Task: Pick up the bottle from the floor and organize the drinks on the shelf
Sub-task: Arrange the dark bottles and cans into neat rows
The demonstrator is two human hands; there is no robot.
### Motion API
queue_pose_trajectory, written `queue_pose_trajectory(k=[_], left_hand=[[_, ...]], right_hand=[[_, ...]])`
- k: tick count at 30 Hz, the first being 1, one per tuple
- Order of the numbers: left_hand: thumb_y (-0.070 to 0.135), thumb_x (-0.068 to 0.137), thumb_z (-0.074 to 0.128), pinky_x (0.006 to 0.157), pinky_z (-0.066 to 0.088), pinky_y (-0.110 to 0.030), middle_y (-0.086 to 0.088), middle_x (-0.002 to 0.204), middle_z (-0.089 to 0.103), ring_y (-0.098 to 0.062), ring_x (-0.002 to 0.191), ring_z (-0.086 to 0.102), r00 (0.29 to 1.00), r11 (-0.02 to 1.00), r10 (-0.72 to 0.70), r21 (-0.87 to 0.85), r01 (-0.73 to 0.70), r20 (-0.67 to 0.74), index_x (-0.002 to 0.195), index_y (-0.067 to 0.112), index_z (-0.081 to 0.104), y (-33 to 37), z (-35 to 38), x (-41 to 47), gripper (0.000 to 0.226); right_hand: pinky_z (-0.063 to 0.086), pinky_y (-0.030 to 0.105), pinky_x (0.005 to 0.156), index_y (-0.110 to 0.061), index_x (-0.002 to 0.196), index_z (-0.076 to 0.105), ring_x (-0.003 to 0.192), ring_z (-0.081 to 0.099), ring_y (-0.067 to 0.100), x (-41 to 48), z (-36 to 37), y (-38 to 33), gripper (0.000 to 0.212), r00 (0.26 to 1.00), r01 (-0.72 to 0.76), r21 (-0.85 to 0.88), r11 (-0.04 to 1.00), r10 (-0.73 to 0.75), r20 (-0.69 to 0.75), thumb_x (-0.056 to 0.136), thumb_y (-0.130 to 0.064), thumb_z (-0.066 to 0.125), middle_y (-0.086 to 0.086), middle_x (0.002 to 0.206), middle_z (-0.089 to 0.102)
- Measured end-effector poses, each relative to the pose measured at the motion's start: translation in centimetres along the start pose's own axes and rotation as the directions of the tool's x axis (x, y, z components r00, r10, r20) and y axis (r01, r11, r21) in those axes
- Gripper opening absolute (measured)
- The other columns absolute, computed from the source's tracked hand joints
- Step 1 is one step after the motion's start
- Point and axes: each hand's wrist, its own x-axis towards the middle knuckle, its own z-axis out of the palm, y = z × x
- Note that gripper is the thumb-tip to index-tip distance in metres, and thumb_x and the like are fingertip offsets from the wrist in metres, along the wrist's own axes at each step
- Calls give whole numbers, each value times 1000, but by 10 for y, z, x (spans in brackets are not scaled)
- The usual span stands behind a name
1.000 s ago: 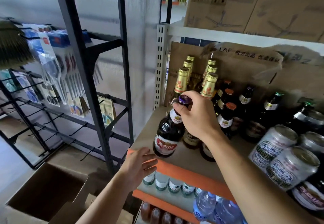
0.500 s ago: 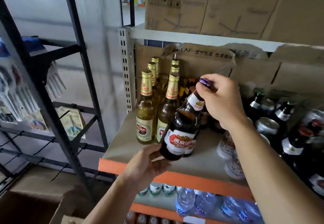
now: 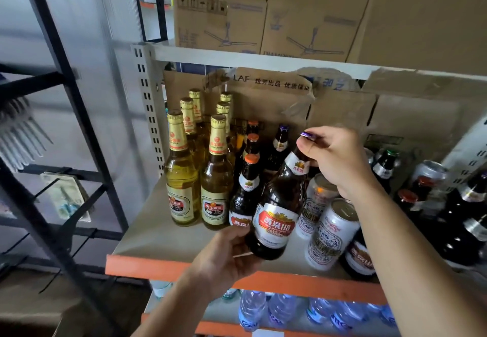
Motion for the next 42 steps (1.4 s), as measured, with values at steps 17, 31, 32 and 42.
queue_pose_trajectory(k=[17,31,32,42], left_hand=[[3,88,51,67,51,-35,-16,92,72,-25,81,66,994,983,-3,-180,-17,-113,100,2,64,-35,35,53,19],[-12,84,44,69,47,-33,-11,72,60,-21,74,57,970,974,31,-210,-83,-239,88,4,58,-55,62,109,22],[-13,83,44,67,46,-33,-11,71,59,-21,73,56,968,976,27,-203,-79,-248,86,4,58,-55,65,113,22],[-19,79,43,63,41,-32,-11,75,49,-20,69,46,942,966,61,-217,-139,-331,76,3,54,-49,73,133,24]], right_hand=[[56,36,62,-24,72,68,68,68,14,33,-5,54,15,995,-100,-151,984,95,-38,74,-39,69,-5,69,71],[33,9,46,-15,84,65,52,54,-1,60,18,72,14,986,-102,-319,942,138,93,83,-25,73,-5,70,60],[33,7,43,-15,82,64,49,56,-2,61,19,73,13,985,-108,-319,942,145,93,83,-24,74,-4,70,61],[45,18,63,-15,92,66,72,61,12,67,31,83,17,990,-116,-346,931,138,41,83,-27,74,-4,77,61]])
